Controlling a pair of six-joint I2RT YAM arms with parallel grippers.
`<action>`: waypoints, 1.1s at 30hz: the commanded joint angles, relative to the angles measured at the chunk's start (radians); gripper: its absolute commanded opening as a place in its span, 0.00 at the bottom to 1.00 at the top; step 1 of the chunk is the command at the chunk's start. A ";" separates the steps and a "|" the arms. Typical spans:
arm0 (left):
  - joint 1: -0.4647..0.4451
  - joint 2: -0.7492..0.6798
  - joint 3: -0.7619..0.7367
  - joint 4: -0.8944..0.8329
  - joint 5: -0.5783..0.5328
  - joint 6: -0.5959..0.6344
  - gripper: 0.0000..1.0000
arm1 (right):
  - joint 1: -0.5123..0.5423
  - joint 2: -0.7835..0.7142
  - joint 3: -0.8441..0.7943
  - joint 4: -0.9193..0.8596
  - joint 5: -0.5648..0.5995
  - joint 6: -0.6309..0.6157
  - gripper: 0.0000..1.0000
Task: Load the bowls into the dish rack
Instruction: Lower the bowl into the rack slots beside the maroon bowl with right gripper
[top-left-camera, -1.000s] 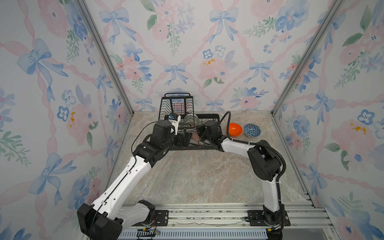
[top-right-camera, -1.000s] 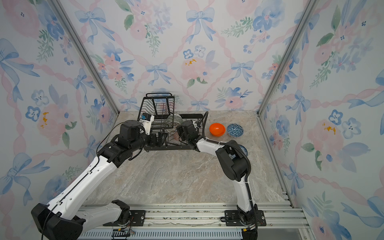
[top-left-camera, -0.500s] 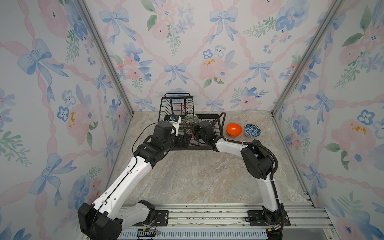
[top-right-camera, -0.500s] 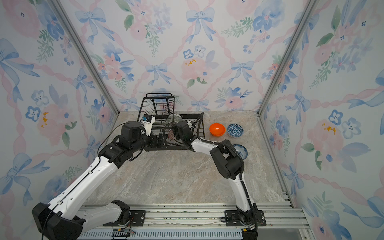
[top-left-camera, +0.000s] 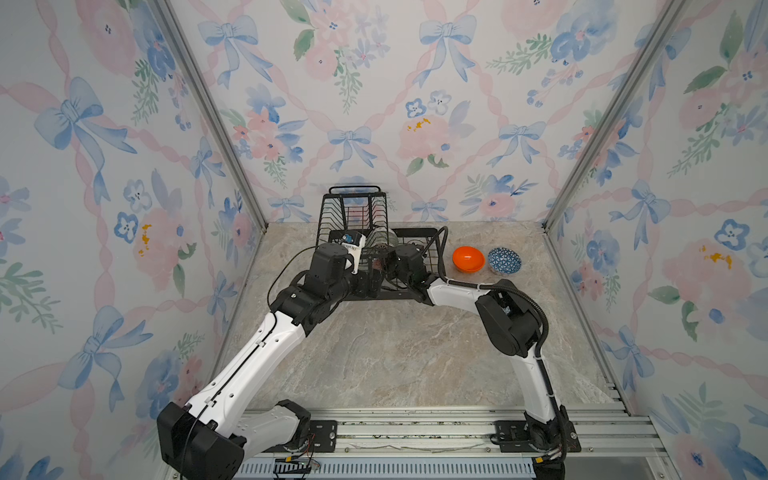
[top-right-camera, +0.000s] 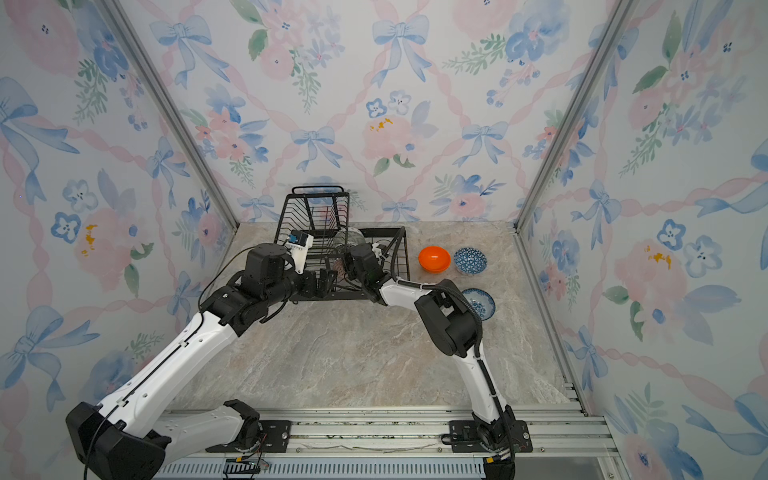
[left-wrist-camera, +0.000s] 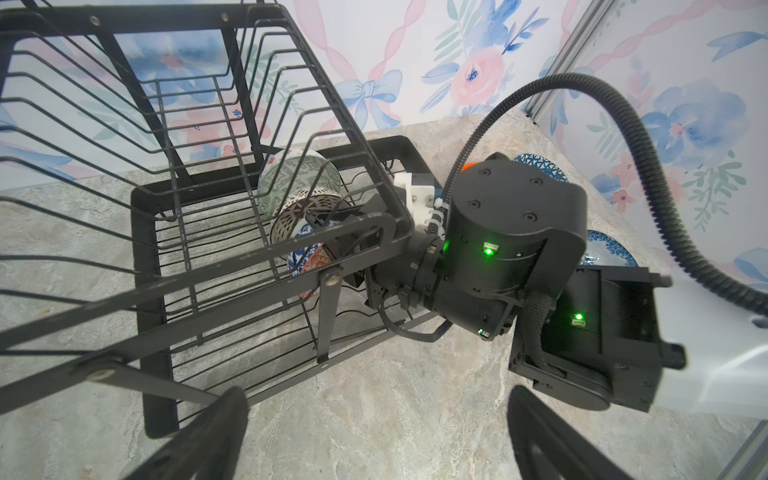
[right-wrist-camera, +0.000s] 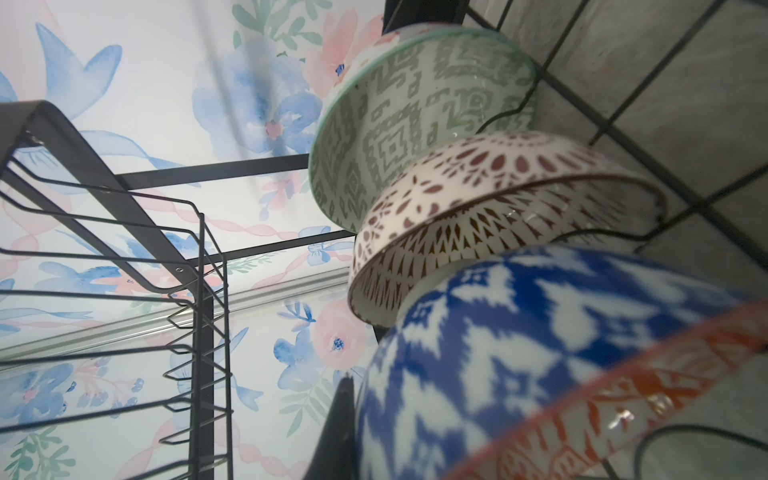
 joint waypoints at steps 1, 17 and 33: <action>-0.002 -0.014 -0.021 -0.001 -0.011 0.019 0.98 | 0.011 0.025 0.026 0.066 0.030 0.013 0.00; -0.001 -0.040 -0.035 -0.001 -0.021 0.022 0.98 | 0.033 0.015 -0.032 0.086 0.057 0.062 0.00; -0.006 -0.060 -0.053 -0.001 -0.023 0.022 0.98 | 0.075 -0.040 -0.064 -0.044 0.112 0.153 0.02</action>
